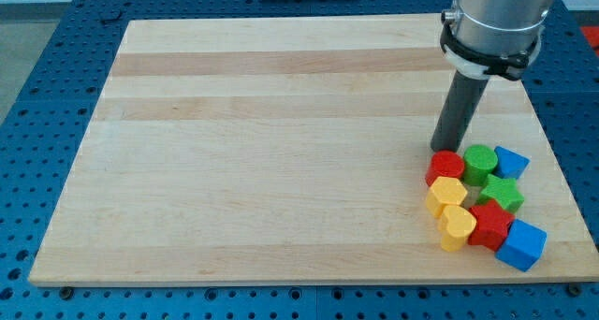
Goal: Push the red circle along with the green circle right a bit
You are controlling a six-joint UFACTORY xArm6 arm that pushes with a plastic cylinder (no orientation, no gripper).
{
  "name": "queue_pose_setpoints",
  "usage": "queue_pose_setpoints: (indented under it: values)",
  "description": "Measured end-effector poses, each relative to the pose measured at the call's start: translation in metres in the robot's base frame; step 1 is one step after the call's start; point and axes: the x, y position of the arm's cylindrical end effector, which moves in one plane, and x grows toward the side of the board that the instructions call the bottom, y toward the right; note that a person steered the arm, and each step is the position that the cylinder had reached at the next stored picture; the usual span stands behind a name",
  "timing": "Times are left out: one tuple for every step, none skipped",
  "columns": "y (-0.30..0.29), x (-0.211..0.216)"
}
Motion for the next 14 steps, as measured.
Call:
queue_pose_setpoints:
  values:
    - [-0.003, -0.004]
    - [-0.027, -0.014]
    - [-0.069, -0.009]
    - [-0.098, 0.024]
    - [-0.099, 0.046]
    - [-0.087, 0.047]
    - [-0.066, 0.047]
    - [-0.046, 0.047]
    - [-0.032, 0.047]
    - [-0.024, 0.047]
    - [-0.022, 0.047]
    - [-0.022, 0.047]
    - [-0.021, 0.047]
    - [-0.046, 0.049]
